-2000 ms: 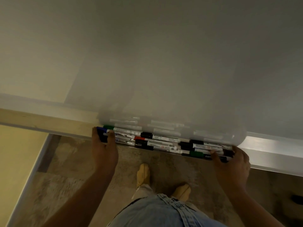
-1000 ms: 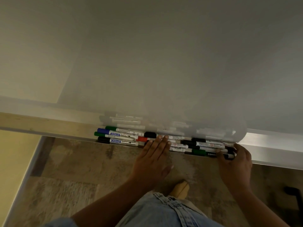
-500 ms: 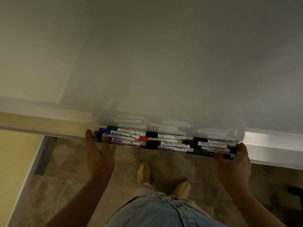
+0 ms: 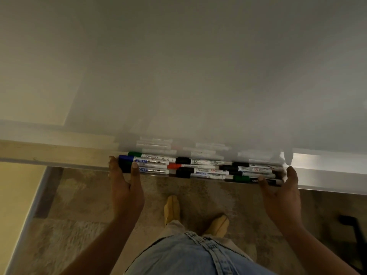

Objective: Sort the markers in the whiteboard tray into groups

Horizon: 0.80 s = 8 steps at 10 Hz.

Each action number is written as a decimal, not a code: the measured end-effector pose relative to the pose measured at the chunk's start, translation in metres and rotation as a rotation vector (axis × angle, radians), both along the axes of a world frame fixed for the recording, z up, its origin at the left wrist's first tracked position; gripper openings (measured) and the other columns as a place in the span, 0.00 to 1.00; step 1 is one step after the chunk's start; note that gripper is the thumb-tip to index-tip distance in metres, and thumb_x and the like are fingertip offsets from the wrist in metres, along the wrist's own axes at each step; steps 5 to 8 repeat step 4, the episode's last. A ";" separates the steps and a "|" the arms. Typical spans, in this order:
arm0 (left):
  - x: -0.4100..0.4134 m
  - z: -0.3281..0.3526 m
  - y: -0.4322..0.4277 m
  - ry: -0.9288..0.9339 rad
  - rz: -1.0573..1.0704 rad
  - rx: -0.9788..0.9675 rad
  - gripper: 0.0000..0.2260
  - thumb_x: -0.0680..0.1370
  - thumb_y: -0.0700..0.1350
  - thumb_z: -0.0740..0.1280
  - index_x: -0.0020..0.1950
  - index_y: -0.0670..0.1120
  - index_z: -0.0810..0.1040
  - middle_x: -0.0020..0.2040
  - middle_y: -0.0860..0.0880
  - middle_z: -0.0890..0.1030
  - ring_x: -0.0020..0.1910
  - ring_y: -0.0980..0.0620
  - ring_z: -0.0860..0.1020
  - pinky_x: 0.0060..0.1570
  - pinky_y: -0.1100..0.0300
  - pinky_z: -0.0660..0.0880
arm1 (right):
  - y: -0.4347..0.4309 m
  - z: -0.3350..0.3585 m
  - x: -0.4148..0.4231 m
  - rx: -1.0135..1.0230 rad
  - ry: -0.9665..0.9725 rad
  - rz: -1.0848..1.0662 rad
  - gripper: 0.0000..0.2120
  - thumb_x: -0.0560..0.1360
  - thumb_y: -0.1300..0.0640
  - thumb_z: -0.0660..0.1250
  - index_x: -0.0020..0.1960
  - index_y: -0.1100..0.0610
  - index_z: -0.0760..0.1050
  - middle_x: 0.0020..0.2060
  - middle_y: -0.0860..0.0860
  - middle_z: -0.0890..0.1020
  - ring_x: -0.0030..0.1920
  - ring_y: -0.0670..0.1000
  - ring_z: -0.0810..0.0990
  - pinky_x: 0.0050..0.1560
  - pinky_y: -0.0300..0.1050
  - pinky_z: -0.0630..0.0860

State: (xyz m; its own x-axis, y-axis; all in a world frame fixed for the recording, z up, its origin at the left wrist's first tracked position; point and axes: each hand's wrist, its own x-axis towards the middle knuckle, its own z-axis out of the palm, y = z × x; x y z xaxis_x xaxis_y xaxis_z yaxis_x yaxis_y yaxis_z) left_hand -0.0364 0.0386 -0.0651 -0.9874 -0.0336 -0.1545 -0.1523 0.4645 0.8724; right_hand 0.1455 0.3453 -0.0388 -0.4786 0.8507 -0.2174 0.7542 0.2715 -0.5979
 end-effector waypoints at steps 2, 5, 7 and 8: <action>0.006 -0.004 -0.006 0.132 -0.163 -0.106 0.32 0.80 0.62 0.53 0.78 0.55 0.42 0.79 0.50 0.47 0.78 0.51 0.47 0.74 0.42 0.52 | -0.013 0.007 0.010 0.039 -0.043 -0.127 0.41 0.72 0.43 0.71 0.76 0.50 0.52 0.74 0.56 0.65 0.71 0.60 0.67 0.65 0.63 0.70; 0.041 0.000 -0.006 0.466 -0.757 -0.367 0.33 0.80 0.62 0.48 0.79 0.47 0.42 0.79 0.47 0.42 0.78 0.48 0.44 0.75 0.54 0.43 | -0.039 0.010 0.029 0.127 -0.043 -0.031 0.38 0.72 0.52 0.74 0.75 0.48 0.57 0.75 0.50 0.64 0.73 0.55 0.65 0.67 0.53 0.66; 0.041 0.000 -0.006 0.466 -0.757 -0.367 0.33 0.80 0.62 0.48 0.79 0.47 0.42 0.79 0.47 0.42 0.78 0.48 0.44 0.75 0.54 0.43 | -0.039 0.010 0.029 0.127 -0.043 -0.031 0.38 0.72 0.52 0.74 0.75 0.48 0.57 0.75 0.50 0.64 0.73 0.55 0.65 0.67 0.53 0.66; 0.041 0.000 -0.006 0.466 -0.757 -0.367 0.33 0.80 0.62 0.48 0.79 0.47 0.42 0.79 0.47 0.42 0.78 0.48 0.44 0.75 0.54 0.43 | -0.039 0.010 0.029 0.127 -0.043 -0.031 0.38 0.72 0.52 0.74 0.75 0.48 0.57 0.75 0.50 0.64 0.73 0.55 0.65 0.67 0.53 0.66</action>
